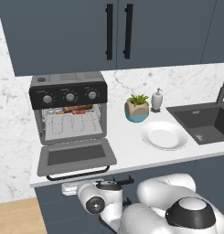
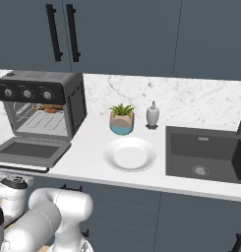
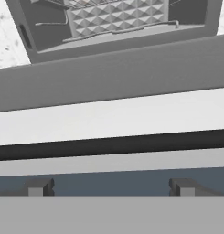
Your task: Pick up the kebab skewer and baguette bread, and place them inside the toaster oven. Close the toaster oven door and start by setting the timer.
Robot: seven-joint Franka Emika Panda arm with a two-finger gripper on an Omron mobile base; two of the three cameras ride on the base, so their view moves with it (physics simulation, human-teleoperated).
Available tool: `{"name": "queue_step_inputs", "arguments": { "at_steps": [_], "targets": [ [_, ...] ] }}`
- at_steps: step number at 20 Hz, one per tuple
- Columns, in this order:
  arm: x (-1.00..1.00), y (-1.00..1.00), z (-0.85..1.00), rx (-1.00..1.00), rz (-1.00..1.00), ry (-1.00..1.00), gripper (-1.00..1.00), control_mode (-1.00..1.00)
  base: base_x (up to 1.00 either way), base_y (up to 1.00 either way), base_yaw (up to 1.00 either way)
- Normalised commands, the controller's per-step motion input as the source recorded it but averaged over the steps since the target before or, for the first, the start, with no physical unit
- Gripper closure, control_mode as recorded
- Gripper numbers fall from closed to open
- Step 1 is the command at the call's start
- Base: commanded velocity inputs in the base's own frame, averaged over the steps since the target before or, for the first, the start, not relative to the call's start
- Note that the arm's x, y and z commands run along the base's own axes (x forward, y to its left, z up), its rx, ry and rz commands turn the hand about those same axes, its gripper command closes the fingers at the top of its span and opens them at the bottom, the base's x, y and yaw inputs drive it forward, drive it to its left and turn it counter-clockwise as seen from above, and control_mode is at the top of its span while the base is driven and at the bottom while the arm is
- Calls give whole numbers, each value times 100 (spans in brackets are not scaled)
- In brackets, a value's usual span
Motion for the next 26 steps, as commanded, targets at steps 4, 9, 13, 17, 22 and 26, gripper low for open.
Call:
{"name": "queue_step_inputs", "arguments": {
  "at_steps": [4,9,13,17,22,26],
  "targets": [
    [30,0,0,0,0,0,-100,-100,0,0,0],
    [19,0,-10,-1,0,0,-100,-100,0,0,0],
    [0,17,-35,-8,0,0,-100,-100,0,0,0],
    [0,0,-13,-2,0,0,-100,-100,0,0,0],
    [0,0,-16,-2,0,-1,-100,-100,0,0,0],
    [0,0,-6,-2,0,0,-100,-100,0,0,0]
  ]
}}
